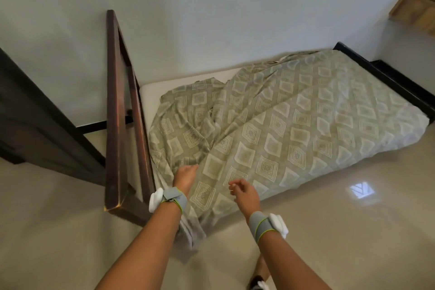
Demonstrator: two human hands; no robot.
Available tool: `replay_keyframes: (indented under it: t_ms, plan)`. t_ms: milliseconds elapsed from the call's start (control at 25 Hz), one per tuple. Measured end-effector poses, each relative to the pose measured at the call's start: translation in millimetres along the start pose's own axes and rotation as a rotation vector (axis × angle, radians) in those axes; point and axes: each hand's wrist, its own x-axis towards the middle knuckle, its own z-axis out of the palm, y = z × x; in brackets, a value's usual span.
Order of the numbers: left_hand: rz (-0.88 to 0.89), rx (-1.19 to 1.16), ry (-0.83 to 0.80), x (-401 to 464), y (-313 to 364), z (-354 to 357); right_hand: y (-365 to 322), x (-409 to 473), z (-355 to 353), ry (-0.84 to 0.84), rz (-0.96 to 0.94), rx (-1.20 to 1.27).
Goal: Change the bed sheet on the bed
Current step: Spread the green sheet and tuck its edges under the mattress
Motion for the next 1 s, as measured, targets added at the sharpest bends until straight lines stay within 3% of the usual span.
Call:
replay_keyframes:
  t_ms: [240, 480, 640, 1000]
  plan:
    - [0.064, -0.118, 0.059, 32.7, 69.5, 69.7, -39.6, 86.7, -101.5, -0.006, -0.035, 0.129]
    - [0.17, 0.017, 0.106, 68.2, 148.5, 142.2, -104.7, 189.0, -195.0, -0.006, -0.134, 0.052]
    - [0.23, 0.098, 0.12, 119.1, 197.1, 183.6, -145.4, 271.9, -225.3, -0.032, -0.193, -0.054]
    - [0.166, 0.202, 0.209, 283.0, 291.3, 233.6, -188.5, 473.1, -233.3, -0.151, -0.257, -0.282]
